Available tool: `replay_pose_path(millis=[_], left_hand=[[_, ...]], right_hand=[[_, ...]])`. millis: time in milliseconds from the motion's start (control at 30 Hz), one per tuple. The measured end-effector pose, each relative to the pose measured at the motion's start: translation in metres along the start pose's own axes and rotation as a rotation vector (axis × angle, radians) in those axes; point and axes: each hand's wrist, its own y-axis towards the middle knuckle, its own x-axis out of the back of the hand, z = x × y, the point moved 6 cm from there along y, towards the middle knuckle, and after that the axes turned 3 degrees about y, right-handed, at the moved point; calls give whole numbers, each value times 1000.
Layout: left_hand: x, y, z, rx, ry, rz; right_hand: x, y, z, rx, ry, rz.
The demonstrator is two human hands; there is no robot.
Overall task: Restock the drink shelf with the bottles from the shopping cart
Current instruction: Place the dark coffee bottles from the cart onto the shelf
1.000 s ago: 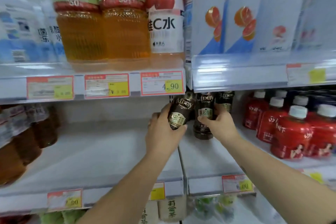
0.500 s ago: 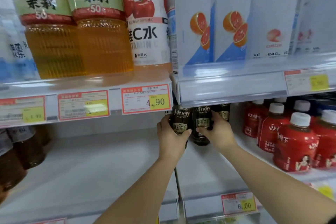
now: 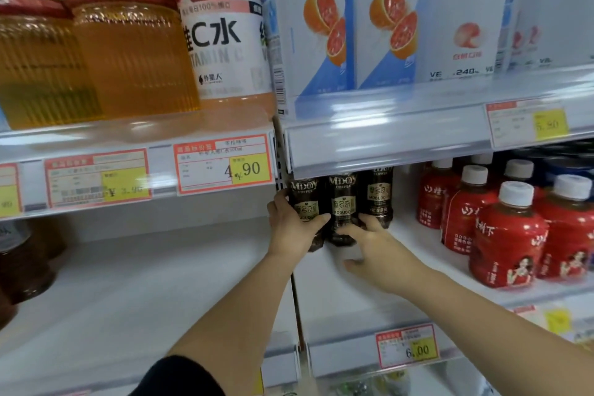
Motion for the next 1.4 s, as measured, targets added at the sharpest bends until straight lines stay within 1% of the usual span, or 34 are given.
replay_pose_path(millis=[100,167,333,467,533,733,833,900,967,1033,1133,1200,1267,1400], left_hand=[[2,-6,11,-96,182,172],[6,-11,17,-118,267,233],[5,-8,15,-58,319,202],[3,-2,17,-11,278,129],[1,1,19,9,263,117],[-4,10,20,17,270,173],[-5,6,10,-35,333,242],[2,-5,-4,-77,335,255],[22,-24,-15,-126,316,225],[52,-52,-18,-188,332,168],[112,-107,-6,-295,424,-1],[156,-145,12,-329,447,-120],[196,-177,42,-311,482,-204],[270,-239,113,-142,555,-277]], right_hand=[[-3,5,-1,7,-52,31],[-4,9,-2,15,-59,38],[-7,20,-11,1,-71,31],[-9,28,-17,-9,-78,12],[-11,33,-20,-13,-82,10],[-15,38,-25,-11,-74,0],[-11,30,-19,0,-63,6],[0,17,-7,-1,-67,-49],[14,-3,14,48,-85,-160],[22,-25,47,168,-53,-276],[7,-52,104,336,82,-317],[-18,-65,148,436,144,-267],[-50,-75,196,535,183,-183],[-133,-94,288,711,264,14]])
